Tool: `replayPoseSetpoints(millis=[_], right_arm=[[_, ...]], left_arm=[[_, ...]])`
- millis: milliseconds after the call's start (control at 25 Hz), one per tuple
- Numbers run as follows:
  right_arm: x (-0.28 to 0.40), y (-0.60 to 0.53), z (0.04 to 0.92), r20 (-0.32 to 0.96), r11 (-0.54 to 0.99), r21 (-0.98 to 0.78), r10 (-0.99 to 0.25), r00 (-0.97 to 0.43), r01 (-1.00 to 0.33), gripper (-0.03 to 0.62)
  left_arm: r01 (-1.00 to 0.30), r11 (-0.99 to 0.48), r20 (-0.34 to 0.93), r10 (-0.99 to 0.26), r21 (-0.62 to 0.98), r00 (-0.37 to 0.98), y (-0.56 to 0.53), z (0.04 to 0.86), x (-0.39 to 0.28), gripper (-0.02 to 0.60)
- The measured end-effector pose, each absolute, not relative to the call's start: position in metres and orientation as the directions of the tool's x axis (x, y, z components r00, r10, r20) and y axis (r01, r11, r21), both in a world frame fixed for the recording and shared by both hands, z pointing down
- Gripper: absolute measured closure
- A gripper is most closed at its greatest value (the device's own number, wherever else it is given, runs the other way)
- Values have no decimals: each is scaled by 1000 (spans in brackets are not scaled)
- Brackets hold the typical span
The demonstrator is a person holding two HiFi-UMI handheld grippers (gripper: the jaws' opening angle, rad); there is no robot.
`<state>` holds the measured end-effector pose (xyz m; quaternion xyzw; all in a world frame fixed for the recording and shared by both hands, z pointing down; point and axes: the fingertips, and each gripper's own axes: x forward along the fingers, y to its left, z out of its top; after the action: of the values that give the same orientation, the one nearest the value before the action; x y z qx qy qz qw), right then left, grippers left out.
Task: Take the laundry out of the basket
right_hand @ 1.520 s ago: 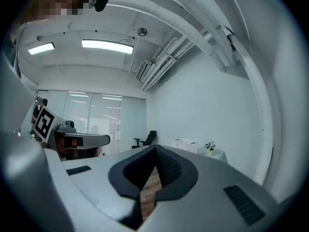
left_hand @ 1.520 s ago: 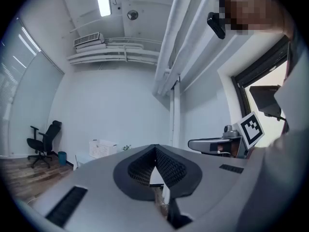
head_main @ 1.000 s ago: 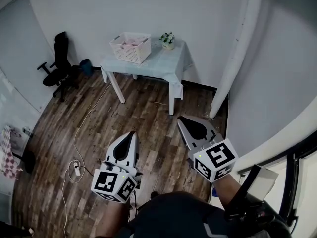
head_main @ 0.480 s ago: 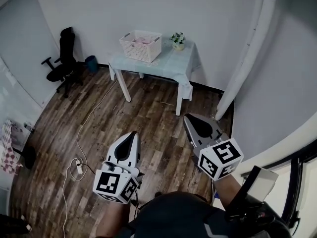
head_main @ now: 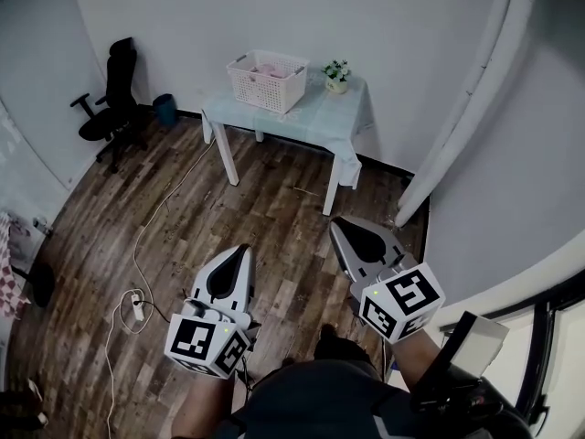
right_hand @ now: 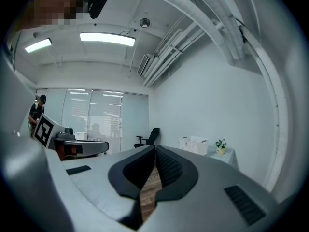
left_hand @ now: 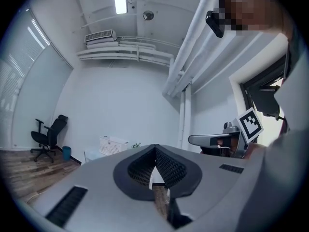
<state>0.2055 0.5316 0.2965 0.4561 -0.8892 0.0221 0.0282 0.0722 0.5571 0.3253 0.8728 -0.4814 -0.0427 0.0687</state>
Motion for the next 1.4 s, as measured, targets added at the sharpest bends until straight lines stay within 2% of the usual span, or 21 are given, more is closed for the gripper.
replayPoseSetpoints(millis=[320, 640, 1000, 1400], right_arm=[[191, 461, 297, 50, 648, -27, -759, -649, -761, 577], [209, 376, 291, 21, 689, -38, -724, -690, -724, 577], [235, 289, 293, 2, 708, -74, -704, -710, -703, 577], [216, 217, 305, 9, 727, -79, -684, -730, -682, 577]], left_arm=[[-863, -482, 9, -873, 152, 488, 494, 327, 68, 572], [-870, -472, -17, -880, 141, 475, 412, 308, 97, 572], [-896, -437, 61, -895, 78, 442, 327, 314, 121, 572], [-911, -405, 84, -908, 73, 410, 257, 323, 106, 572]])
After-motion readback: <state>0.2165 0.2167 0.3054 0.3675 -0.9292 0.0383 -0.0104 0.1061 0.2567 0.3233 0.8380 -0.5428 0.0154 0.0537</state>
